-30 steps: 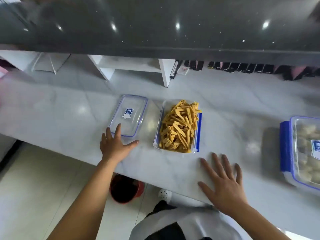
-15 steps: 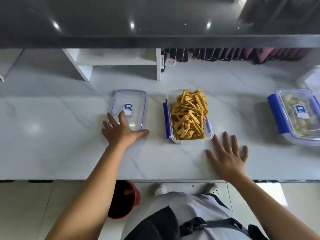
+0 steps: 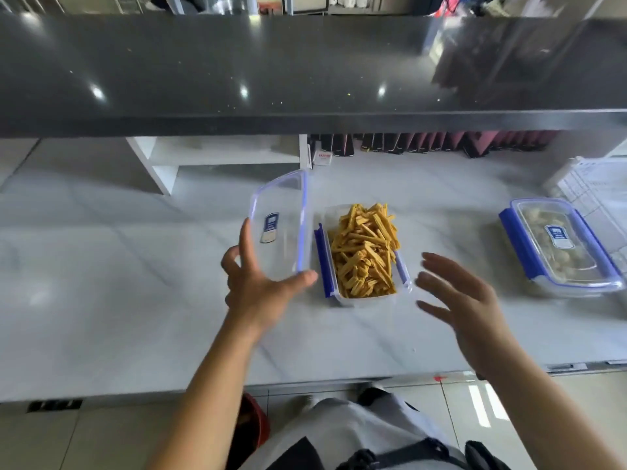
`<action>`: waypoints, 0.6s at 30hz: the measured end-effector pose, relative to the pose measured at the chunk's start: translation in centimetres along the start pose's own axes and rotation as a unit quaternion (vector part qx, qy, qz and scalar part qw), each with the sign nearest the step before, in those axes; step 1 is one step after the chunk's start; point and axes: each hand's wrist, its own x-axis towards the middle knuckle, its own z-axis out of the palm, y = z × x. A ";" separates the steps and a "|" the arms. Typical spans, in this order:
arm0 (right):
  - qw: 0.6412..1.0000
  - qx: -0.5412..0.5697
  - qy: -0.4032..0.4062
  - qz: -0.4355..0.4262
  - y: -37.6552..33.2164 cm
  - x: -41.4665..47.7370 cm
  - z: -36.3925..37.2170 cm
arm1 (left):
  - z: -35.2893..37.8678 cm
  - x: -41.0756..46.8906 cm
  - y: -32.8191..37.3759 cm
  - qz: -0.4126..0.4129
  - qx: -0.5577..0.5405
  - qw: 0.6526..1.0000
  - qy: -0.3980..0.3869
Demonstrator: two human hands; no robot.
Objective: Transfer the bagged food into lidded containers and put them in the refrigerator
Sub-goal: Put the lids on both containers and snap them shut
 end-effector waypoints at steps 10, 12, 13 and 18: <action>0.974 0.205 -0.090 0.042 -5.4 1.8 1.8 | 7.9 -6.4 7.6 0.215 0.193 0.957 0.038; 0.972 0.212 -0.082 0.055 -5.3 2.9 0.3 | 8.4 -6.1 7.9 0.215 0.168 0.962 0.021; 0.973 0.209 -0.084 0.059 -5.3 3.6 -0.8 | 8.4 -5.8 8.3 0.197 0.111 0.974 0.006; 0.979 0.134 -0.139 0.069 -5.6 6.2 -6.9 | 7.0 -3.0 10.4 -0.035 -0.370 0.901 -0.224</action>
